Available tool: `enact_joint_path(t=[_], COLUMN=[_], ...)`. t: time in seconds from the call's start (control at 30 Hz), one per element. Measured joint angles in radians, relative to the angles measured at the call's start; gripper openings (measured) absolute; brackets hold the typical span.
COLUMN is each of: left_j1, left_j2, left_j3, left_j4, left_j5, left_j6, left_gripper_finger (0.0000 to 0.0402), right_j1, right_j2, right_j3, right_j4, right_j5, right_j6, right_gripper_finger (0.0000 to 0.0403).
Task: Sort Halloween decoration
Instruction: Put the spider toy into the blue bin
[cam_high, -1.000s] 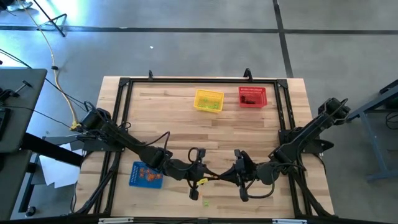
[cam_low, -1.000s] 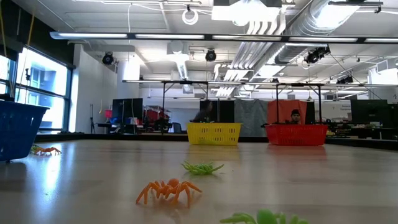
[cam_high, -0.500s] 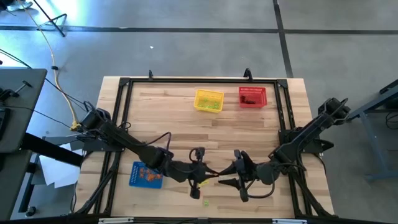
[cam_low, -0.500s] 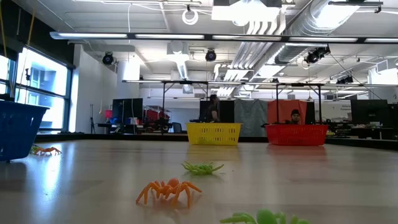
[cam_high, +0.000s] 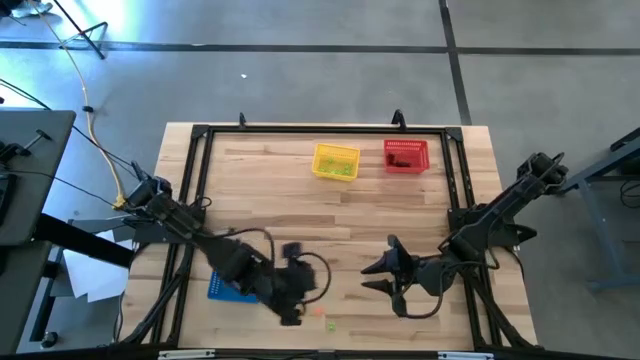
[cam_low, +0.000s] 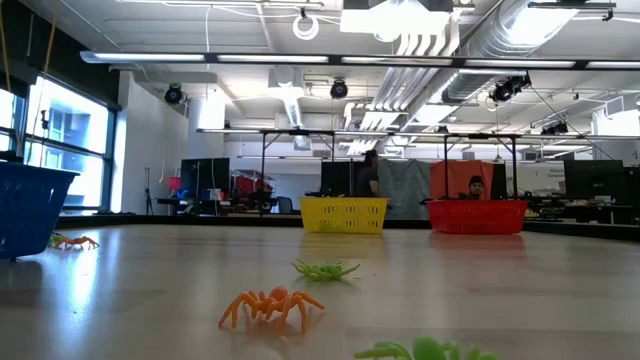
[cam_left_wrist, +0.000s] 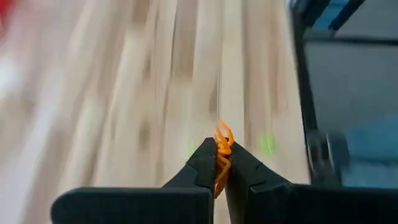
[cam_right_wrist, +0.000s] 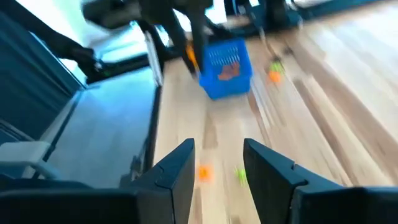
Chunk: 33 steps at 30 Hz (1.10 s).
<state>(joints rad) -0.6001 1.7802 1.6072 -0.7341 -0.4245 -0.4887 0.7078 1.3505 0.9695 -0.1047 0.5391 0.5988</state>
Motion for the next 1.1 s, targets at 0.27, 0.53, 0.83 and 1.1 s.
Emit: enact_joint_path(t=[0.27, 0.53, 0.83, 1.1], left_j1=[-0.142, -0.273, -0.255, -0.232], left_j2=[0.0, 0.0, 0.0, 0.0], left_j3=[0.033, -0.088, -0.285, -0.371], left_j4=[-0.538, -0.589, -0.602, -0.483], left_j5=[0.212, 0.234, 0.217, 0.266], left_j6=[-0.679, -0.975, -1.022, -0.985], left_gripper_finger=[0.0002, 0.0006, 0.0007, 0.0008], right_j1=[0.0, 0.0, 0.0, 0.0], right_j2=[-0.004, -0.004, -0.004, -0.004], right_j3=[0.0, 0.0, 0.0, 0.0], right_j4=[-0.239, -0.273, -0.273, -0.273], right_j5=[-0.036, -0.032, -0.031, -0.036], right_j6=[0.202, 0.213, 0.214, 0.214], right_gripper_finger=[0.0133, 0.0133, 0.0133, 0.0133])
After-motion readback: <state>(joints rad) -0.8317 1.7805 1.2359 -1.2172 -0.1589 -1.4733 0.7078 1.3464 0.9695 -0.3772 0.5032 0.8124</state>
